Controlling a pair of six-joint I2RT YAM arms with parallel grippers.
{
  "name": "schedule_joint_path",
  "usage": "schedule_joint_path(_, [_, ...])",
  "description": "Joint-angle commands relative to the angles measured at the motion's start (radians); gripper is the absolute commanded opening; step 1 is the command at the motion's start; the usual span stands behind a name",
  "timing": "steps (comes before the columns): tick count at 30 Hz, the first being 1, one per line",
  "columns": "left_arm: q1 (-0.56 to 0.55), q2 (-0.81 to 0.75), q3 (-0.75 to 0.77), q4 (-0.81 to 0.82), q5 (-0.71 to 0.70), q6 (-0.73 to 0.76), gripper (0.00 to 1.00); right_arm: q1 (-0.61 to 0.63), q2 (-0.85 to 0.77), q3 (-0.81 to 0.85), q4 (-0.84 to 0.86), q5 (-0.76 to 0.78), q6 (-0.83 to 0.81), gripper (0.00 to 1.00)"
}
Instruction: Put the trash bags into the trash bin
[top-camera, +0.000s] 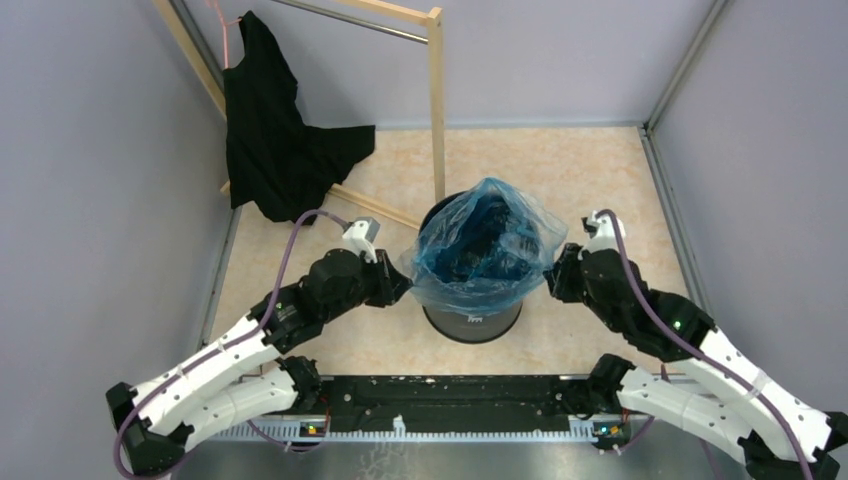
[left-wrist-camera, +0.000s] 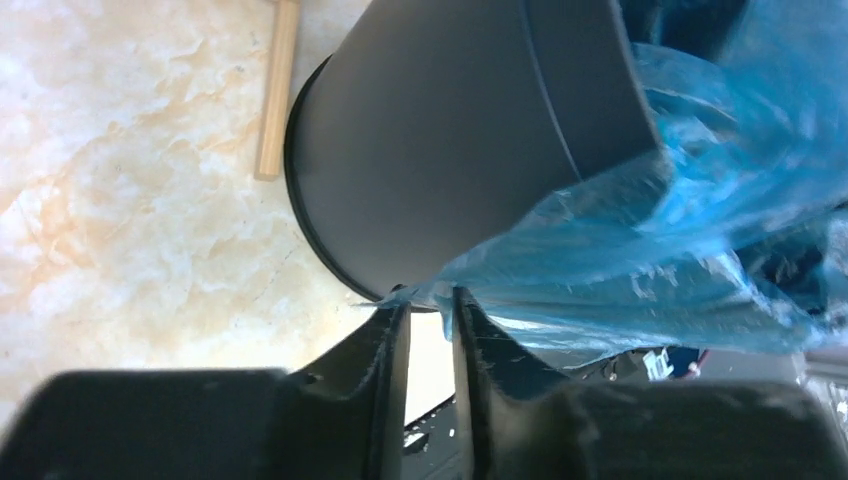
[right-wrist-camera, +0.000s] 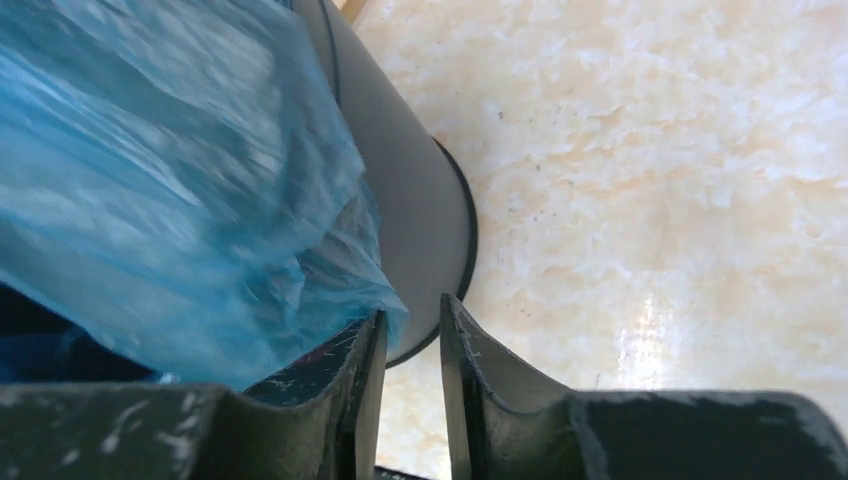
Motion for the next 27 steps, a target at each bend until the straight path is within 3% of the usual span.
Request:
schedule_joint_path(1, [-0.002,0.031,0.116,-0.111,-0.091,0.015,0.38,-0.008,0.099,0.115,-0.029,0.053,-0.087,0.29])
schedule_joint_path(7, [-0.002,-0.074,0.201,-0.172,-0.030,0.108,0.70,-0.008,0.114,0.283,-0.169,-0.055,-0.199,0.62])
schedule_joint_path(13, [-0.002,-0.009,0.416,-0.236,0.022,0.204,0.98,-0.008,0.146,0.460,-0.250,-0.055,-0.243,0.76])
schedule_joint_path(18, [-0.002,0.154,0.554,-0.249,-0.006,0.267,0.98,-0.007,0.221,0.556,-0.145,-0.132,-0.262,0.83])
schedule_joint_path(24, [0.013,0.289,0.615,-0.215,0.029,0.245,0.98,-0.048,0.442,0.702,-0.141,-0.100,-0.280,0.83])
schedule_joint_path(27, [0.029,0.316,0.614,-0.206,0.035,0.240,0.92,-0.181,0.483,0.690,-0.052,-0.354,-0.305,0.80])
